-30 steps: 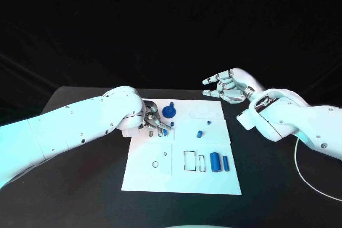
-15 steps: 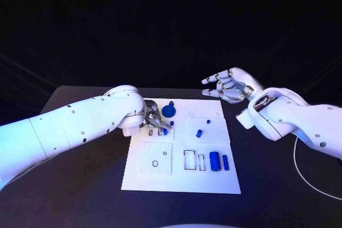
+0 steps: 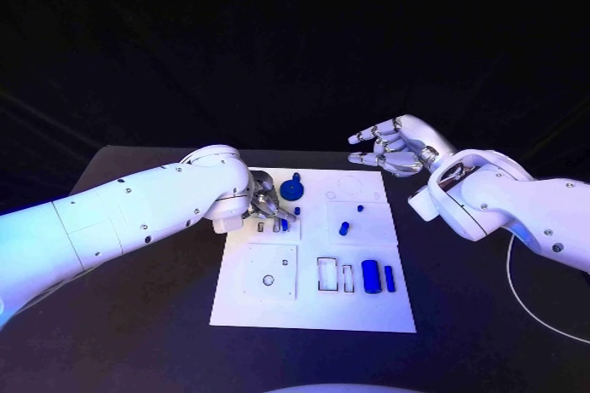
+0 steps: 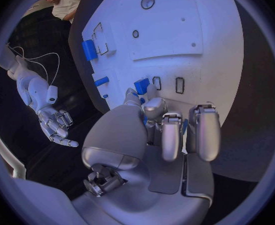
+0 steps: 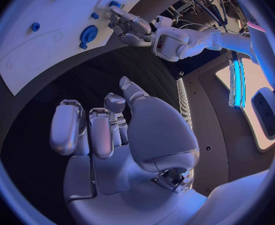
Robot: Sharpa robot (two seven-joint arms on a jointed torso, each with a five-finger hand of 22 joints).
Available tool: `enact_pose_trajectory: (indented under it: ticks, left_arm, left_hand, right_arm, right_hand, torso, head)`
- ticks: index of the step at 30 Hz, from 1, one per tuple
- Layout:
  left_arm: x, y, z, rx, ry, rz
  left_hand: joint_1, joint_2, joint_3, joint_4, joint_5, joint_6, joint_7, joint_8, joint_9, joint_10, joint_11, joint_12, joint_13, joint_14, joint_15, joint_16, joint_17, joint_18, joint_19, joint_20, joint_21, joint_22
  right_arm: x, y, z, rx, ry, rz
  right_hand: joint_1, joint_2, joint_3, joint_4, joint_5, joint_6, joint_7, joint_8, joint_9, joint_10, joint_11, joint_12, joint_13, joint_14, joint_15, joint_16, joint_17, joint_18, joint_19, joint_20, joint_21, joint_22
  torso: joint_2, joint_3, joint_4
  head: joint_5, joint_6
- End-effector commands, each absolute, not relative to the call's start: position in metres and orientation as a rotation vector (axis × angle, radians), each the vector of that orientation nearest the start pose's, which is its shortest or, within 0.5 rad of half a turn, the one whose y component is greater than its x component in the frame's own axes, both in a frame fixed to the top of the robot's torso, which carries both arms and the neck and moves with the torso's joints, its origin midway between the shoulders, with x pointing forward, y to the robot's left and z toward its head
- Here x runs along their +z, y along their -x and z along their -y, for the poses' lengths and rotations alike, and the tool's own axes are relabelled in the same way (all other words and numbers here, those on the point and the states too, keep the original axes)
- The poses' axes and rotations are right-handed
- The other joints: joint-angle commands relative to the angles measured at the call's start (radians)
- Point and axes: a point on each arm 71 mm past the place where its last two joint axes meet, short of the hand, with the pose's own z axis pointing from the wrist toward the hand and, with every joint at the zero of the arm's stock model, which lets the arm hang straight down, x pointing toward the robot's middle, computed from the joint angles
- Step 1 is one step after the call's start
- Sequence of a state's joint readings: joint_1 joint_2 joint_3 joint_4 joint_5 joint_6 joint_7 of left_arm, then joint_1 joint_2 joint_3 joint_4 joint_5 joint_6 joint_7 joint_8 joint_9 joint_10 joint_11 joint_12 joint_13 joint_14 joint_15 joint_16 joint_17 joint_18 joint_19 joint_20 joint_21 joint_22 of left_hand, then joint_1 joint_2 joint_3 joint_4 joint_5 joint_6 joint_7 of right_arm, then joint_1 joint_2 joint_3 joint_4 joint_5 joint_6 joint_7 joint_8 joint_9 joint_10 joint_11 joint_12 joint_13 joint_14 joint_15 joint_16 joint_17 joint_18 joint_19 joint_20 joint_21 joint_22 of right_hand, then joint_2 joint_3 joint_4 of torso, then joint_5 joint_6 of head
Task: Assemble the parts on the task board
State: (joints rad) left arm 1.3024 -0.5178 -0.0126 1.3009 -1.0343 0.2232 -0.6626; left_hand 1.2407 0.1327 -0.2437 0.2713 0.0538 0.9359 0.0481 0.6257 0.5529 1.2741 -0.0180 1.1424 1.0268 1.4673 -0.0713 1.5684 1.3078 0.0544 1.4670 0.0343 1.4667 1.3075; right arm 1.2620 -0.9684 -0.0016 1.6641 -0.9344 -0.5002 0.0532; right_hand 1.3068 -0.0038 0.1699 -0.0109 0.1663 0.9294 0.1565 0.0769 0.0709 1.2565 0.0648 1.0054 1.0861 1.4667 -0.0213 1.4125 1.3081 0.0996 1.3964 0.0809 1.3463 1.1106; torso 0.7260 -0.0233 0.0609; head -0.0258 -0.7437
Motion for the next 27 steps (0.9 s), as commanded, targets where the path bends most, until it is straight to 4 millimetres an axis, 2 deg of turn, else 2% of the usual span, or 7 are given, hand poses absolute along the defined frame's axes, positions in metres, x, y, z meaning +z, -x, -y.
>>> enact_pose_trajectory:
  ticks: [1, 7, 11, 18, 20, 24, 27]
  left_arm:
    - [-0.1837, -0.5232, -0.115, -0.362, 0.097, -2.36]
    - [-0.1836, -0.5222, -0.1143, -0.365, 0.092, -2.363]
    - [-0.1836, -0.5214, -0.1141, -0.366, 0.087, -2.366]
    - [-0.1836, -0.5206, -0.1141, -0.37, 0.084, -2.367]
    - [-0.1837, -0.5203, -0.1142, -0.371, 0.084, -2.368]
    - [-0.1837, -0.5199, -0.1145, -0.373, 0.085, -2.367]
    - [-0.1834, -0.5191, -0.1153, -0.379, 0.092, -2.362]
  left_hand:
    - [0.013, 0.001, 0.003, -0.003, 0.004, -0.008, 0.001, 0.005, 0.002, 0.005, -0.002, 0.009, 0.004, 0.104, -0.009, 0.002, 0.263, -0.018, 0.042, -0.006, 0.004, 0.089]
    - [0.032, 0.0, 0.011, -0.013, 0.004, -0.008, -0.001, 0.01, 0.012, 0.007, -0.004, 0.011, 0.007, 0.104, -0.01, 0.002, 0.263, -0.018, 0.042, -0.006, 0.004, 0.089]
    - [0.09, 0.011, 0.045, -0.048, 0.005, -0.014, -0.006, 0.011, 0.022, 0.005, -0.008, 0.01, 0.007, 0.104, -0.013, 0.002, 0.263, -0.018, 0.041, -0.009, 0.003, 0.089]
    - [0.144, 0.007, 0.082, -0.087, 0.006, -0.02, -0.009, 0.006, 0.03, 0.003, -0.012, 0.006, 0.006, 0.104, -0.017, 0.002, 0.263, -0.017, 0.039, -0.012, 0.001, 0.088]
    - [0.181, 0.012, 0.109, -0.11, 0.011, -0.024, -0.014, 0.0, 0.029, 0.0, -0.016, 0.002, 0.005, 0.104, -0.02, 0.002, 0.263, -0.017, 0.039, -0.014, 0.001, 0.088]
    - [0.26, 0.015, 0.174, -0.159, 0.079, -0.04, -0.016, -0.022, 0.023, -0.01, -0.02, -0.012, -0.002, 0.104, -0.025, 0.002, 0.263, -0.017, 0.038, -0.02, -0.001, 0.086]
    - [0.275, -0.028, 0.285, -0.174, 0.136, -0.042, -0.001, -0.045, 0.018, -0.012, -0.008, -0.032, -0.013, 0.104, -0.016, 0.002, 0.263, -0.016, 0.036, -0.018, -0.005, 0.083]
  right_arm:
    - [-0.1209, -0.4744, 0.226, 0.982, -0.3, -1.473]
    - [-0.1209, -0.4745, 0.2258, 0.983, -0.299, -1.473]
    - [-0.1209, -0.4746, 0.2258, 0.983, -0.299, -1.473]
    - [-0.121, -0.4749, 0.2257, 0.983, -0.299, -1.473]
    - [-0.121, -0.475, 0.2255, 0.983, -0.298, -1.473]
    - [-0.1211, -0.4752, 0.2255, 0.983, -0.299, -1.473]
    - [-0.1212, -0.4753, 0.2254, 0.983, -0.299, -1.473]
  right_hand:
    - [-0.005, 0.002, 0.0, 0.007, 0.005, 0.008, 0.0, 0.006, 0.002, 0.009, -0.002, 0.007, 0.004, 0.054, 0.004, -0.006, 0.025, -0.013, 0.001, 0.003, 0.0, 0.001]
    - [-0.005, 0.002, 0.0, 0.007, 0.005, 0.008, 0.0, 0.006, 0.002, 0.009, -0.002, 0.008, 0.005, 0.054, 0.004, -0.006, 0.025, -0.013, 0.001, 0.003, 0.0, 0.001]
    - [-0.006, 0.003, 0.0, 0.007, 0.006, 0.009, -0.001, 0.007, 0.002, 0.011, -0.002, 0.012, 0.008, 0.054, 0.004, -0.006, 0.025, -0.013, 0.001, 0.003, 0.0, 0.002]
    - [-0.006, 0.003, 0.0, 0.007, 0.006, 0.009, -0.001, 0.007, 0.002, 0.011, -0.002, 0.012, 0.008, 0.054, 0.004, -0.006, 0.025, -0.013, 0.001, 0.003, 0.0, 0.002]
    - [-0.006, 0.003, 0.0, 0.007, 0.006, 0.009, -0.001, 0.007, 0.002, 0.011, -0.002, 0.012, 0.008, 0.054, 0.004, -0.006, 0.025, -0.013, 0.001, 0.003, 0.0, 0.002]
    - [-0.006, 0.004, 0.0, 0.007, 0.006, 0.01, -0.001, 0.007, 0.002, 0.012, -0.002, 0.012, 0.008, 0.054, 0.004, -0.006, 0.025, -0.013, 0.001, 0.003, 0.0, 0.002]
    - [-0.007, 0.005, 0.0, 0.008, 0.007, 0.011, -0.001, 0.007, 0.002, 0.012, -0.002, 0.014, 0.009, 0.054, 0.004, -0.006, 0.025, -0.013, 0.001, 0.003, 0.0, 0.002]
  torso:
    - [0.0, 0.0, -0.0002]
    - [0.0, 0.0001, -0.0007]
    - [0.0, 0.0003, -0.0006]
    - [0.0, 0.0003, 0.0]
    - [0.001, 0.0003, 0.0]
    - [0.0, 0.0003, -0.0005]
    - [0.0, 0.0007, -0.0005]
  head:
    - [0.0, 0.0]
    - [-0.001, -0.002]
    - [-0.001, -0.002]
    - [-0.002, -0.004]
    - [-0.003, -0.004]
    - [-0.002, -0.005]
    - [-0.002, -0.005]
